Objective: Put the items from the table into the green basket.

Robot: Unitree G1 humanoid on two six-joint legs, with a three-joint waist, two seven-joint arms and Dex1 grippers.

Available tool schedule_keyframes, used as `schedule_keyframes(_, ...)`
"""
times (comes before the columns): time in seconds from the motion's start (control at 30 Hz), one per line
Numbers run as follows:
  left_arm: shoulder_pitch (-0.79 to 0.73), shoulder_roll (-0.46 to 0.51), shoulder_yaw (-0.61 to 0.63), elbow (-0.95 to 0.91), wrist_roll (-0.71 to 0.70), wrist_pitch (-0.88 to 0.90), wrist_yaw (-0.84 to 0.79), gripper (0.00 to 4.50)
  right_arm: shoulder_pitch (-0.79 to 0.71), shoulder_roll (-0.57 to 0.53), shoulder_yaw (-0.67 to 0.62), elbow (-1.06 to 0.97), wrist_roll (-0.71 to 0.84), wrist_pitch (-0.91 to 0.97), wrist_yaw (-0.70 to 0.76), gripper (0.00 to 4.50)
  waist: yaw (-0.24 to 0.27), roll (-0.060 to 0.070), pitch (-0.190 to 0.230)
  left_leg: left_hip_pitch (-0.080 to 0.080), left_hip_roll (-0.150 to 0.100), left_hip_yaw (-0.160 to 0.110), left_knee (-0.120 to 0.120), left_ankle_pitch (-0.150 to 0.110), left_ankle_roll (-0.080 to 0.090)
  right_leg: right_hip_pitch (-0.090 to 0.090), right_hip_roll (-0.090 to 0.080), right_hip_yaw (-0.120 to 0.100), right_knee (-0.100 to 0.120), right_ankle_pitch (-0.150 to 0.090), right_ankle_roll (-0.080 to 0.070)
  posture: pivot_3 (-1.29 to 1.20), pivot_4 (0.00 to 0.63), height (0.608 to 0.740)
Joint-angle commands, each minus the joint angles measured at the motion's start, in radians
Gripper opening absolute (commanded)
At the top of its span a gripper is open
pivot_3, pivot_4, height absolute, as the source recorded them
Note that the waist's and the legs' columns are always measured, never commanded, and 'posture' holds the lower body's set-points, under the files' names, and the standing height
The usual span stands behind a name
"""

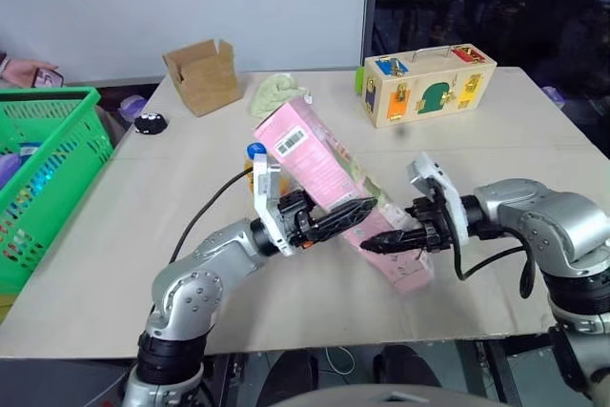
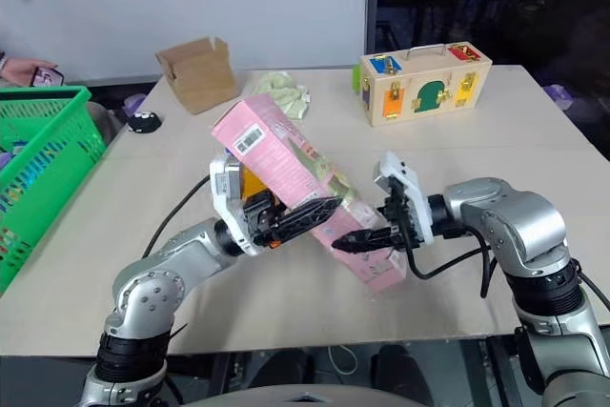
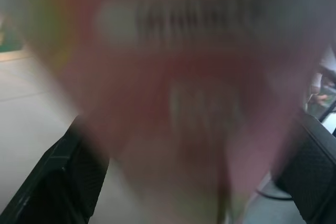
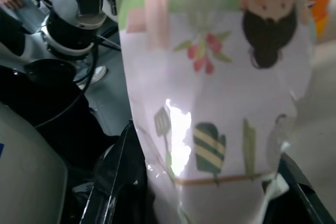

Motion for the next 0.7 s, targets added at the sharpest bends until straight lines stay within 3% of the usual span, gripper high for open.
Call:
schedule_keyframes(0.03, -0.011, -0.019, -0.004, -0.022, -0.030, -0.002, 0.001, 3.14, -0.032, -0.002, 0.002, -0.038, 0.069, -0.013, -0.014, 1.78, 0.000, 0.000, 0.000, 0.000, 0.000, 0.000, 0.000, 0.000, 0.000, 0.000, 0.000, 0.000, 0.000, 0.000, 0.000, -0.05, 0.000, 0.740)
schedule_keyframes(0.13, -0.002, -0.029, 0.008, -0.054, -0.051, -0.006, 0.021, 1.83, -0.032, 0.001, -0.013, -0.045, 0.124, -0.014, -0.012, 2.66, 0.000, 0.000, 0.000, 0.001, 0.000, 0.000, 0.000, 0.000, 0.000, 0.000, 0.000, 0.000, 0.000, 0.000, 0.000, -0.04, 0.000, 0.740)
schedule_keyframes(0.2, -0.005, -0.021, 0.026, -0.077, -0.060, -0.010, 0.038, 1.12, -0.024, 0.000, -0.025, -0.051, 0.131, -0.032, -0.035, 3.46, 0.000, 0.000, 0.000, 0.000, 0.000, 0.000, 0.000, 0.000, 0.000, 0.000, 0.000, 0.000, 0.000, 0.000, 0.000, -0.04, 0.000, 0.740)
schedule_keyframes(0.23, -0.006, -0.014, 0.039, -0.094, -0.073, -0.009, 0.051, 0.69, -0.016, -0.004, -0.032, -0.060, 0.130, -0.055, -0.044, 4.07, 0.001, 0.000, 0.000, 0.000, 0.000, 0.000, 0.000, 0.000, 0.000, 0.000, 0.000, 0.000, 0.000, 0.000, 0.000, -0.03, 0.000, 0.740)
schedule_keyframes(0.3, -0.016, 0.013, 0.072, -0.133, -0.092, -0.010, 0.077, 0.31, 0.003, 0.002, -0.056, -0.073, 0.102, -0.133, -0.088, 4.50, 0.001, 0.000, 0.000, 0.000, 0.000, 0.000, 0.000, 0.000, 0.000, 0.000, 0.000, 0.000, 0.000, 0.000, 0.000, -0.02, 0.000, 0.740)
schedule_keyframes(0.53, -0.055, 0.153, 0.274, -0.225, -0.276, -0.029, 0.250, 0.29, 0.054, 0.022, -0.097, -0.106, 0.010, -0.446, -0.170, 4.50, 0.004, -0.002, 0.001, 0.000, 0.001, 0.000, 0.000, 0.000, 0.000, 0.000, 0.001, 0.000, 0.000, 0.000, 0.000, 0.03, 0.000, 0.740)
schedule_keyframes(0.7, -0.135, 0.288, 0.497, -0.136, -0.377, -0.086, 0.398, 0.29, 0.009, 0.125, -0.068, -0.039, 0.000, -0.564, -0.225, 4.50, 0.010, -0.005, 0.003, 0.002, 0.002, -0.001, -0.001, 0.000, 0.000, 0.000, 0.002, 0.000, 0.001, 0.000, 0.000, 0.11, 0.000, 0.740)
